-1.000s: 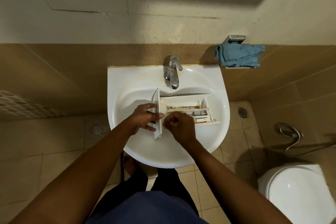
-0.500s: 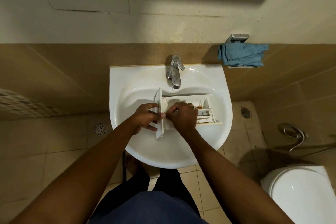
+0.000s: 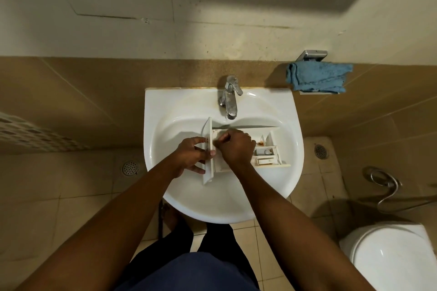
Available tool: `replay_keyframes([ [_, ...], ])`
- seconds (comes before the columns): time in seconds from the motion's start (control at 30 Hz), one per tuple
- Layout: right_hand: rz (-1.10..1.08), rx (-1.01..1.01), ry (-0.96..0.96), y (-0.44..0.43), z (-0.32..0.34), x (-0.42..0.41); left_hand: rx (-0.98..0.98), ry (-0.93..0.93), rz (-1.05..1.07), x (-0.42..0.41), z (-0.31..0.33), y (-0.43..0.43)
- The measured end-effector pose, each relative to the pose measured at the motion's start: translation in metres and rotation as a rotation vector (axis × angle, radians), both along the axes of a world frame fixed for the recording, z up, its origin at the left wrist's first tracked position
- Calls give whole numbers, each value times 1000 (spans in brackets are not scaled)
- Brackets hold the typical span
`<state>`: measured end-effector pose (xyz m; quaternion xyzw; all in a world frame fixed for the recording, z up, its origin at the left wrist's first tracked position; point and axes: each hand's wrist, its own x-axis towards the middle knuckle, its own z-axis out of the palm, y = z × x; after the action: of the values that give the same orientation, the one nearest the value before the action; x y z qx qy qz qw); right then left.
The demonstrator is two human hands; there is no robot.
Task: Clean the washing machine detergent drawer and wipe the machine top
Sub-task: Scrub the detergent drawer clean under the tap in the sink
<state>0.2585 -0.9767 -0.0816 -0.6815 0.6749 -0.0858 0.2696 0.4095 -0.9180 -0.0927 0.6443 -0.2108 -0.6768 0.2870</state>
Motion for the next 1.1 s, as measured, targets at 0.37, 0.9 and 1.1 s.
replay_keyframes([
  [0.37, 18, 50, 43, 3, -6, -17, -20, -11, -12, -1, 1, 2],
  [0.9, -69, -5, -102, -9, -10, 4, 0, -9, 16, -1, 1, 2],
  [1.1, 77, -24, 53, 17, -10, -25, -10, -13, 0, -2, -1, 1],
])
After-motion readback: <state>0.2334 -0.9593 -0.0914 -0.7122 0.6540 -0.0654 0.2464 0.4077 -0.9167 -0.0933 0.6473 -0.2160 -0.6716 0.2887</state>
